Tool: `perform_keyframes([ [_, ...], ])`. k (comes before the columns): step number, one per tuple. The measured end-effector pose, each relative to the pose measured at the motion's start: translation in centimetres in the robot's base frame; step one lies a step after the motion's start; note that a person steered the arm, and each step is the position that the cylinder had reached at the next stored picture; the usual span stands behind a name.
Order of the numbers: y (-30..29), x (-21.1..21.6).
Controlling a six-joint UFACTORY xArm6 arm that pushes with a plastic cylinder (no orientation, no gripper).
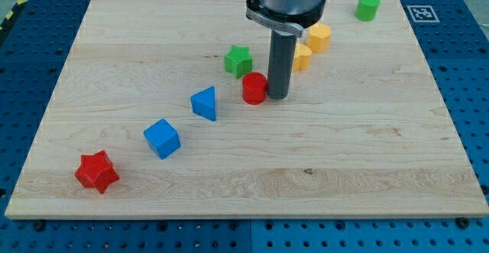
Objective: Point your arm closer to the green circle
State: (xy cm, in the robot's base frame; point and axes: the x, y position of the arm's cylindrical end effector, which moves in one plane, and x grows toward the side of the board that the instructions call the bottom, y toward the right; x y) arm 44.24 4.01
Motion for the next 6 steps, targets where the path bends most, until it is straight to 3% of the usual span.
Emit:
perform_keyframes([
  [3,-3.4,-1.1],
  [6,4.0,-3.7],
])
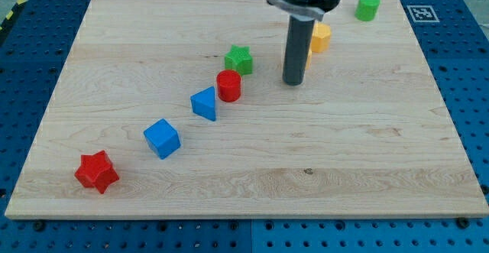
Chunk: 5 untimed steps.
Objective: Point your arm closer to the green circle
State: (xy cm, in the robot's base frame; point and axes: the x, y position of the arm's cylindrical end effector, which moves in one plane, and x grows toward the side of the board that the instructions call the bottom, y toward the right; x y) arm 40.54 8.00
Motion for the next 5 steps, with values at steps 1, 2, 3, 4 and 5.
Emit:
perform_keyframes([
  [1,2.1,-1.2],
  [2,6.9,-0.9],
  [3,11.4,-2.2],
  [4,13.8,-6.5],
  [5,13.0,-11.0],
])
